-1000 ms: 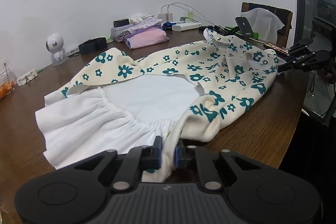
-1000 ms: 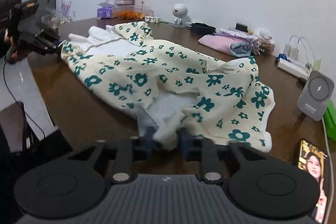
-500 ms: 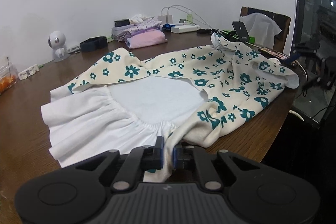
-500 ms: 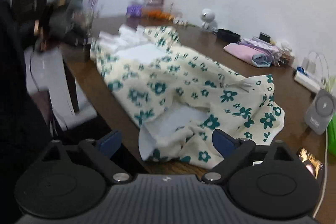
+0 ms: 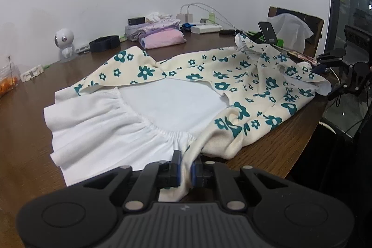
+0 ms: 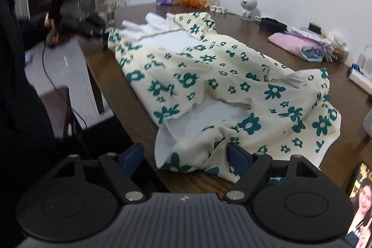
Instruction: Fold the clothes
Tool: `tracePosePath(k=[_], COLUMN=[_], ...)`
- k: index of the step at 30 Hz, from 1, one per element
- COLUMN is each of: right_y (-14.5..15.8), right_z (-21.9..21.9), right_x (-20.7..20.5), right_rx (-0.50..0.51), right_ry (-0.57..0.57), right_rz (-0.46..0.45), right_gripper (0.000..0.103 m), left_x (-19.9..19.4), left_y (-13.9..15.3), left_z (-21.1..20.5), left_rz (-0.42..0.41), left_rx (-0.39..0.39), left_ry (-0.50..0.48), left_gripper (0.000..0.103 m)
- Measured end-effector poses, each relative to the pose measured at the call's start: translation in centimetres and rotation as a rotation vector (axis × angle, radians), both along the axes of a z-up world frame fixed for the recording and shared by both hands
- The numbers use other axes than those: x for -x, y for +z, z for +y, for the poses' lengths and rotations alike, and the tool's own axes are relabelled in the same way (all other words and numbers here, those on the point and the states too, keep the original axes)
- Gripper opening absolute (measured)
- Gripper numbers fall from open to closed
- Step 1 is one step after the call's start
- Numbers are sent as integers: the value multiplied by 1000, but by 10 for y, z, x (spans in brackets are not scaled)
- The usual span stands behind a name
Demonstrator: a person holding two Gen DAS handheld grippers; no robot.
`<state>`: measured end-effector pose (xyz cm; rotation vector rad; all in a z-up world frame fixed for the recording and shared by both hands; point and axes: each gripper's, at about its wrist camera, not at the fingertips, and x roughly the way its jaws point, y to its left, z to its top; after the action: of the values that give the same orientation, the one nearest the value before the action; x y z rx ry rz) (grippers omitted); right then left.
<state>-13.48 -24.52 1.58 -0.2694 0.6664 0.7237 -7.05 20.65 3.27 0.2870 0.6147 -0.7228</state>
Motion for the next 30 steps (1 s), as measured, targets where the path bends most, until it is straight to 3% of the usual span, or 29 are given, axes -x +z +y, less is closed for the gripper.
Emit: tracePosePath(k=[4,8,11,19,22,25,27,29,30], right_y=[-4,-3,-1,18,32,46,47,41,36], right_z=[-4,-10,-8,-32,-41,-40,-32,-14,-9], right_x=[-8,-16,-17,-7,-14,-36,-54,-74,-87], right_rx=[-18,-35,-35,-91,-156,-159,-96,0,36], right_ry=[-27,-79,-95,-53,-47,-54,-86,-143,-192], right_rz=[-6,-18,-16,86,74,45,25,5,-8], right_gripper=[68,36,12,10,10,10,10,12,18], left_x=[-4,-8,-3,10,-9,-42,-70,-96,-109], left_y=[-1,-4,-3,22,38,50,44,32,25], left_z=[2,4,-1,3,-2,-15,-27,-37,-40], left_rz=[3,15,5,-15,-66,-117,-100,-80,-53], left_rx=[14,51,36,29,-4,-60,-90,-128,-146], left_ry=[2,7,4,-82,-124,-169,-182,-109,-63], left_gripper=[9,9,7,6,6,6,7,17,16])
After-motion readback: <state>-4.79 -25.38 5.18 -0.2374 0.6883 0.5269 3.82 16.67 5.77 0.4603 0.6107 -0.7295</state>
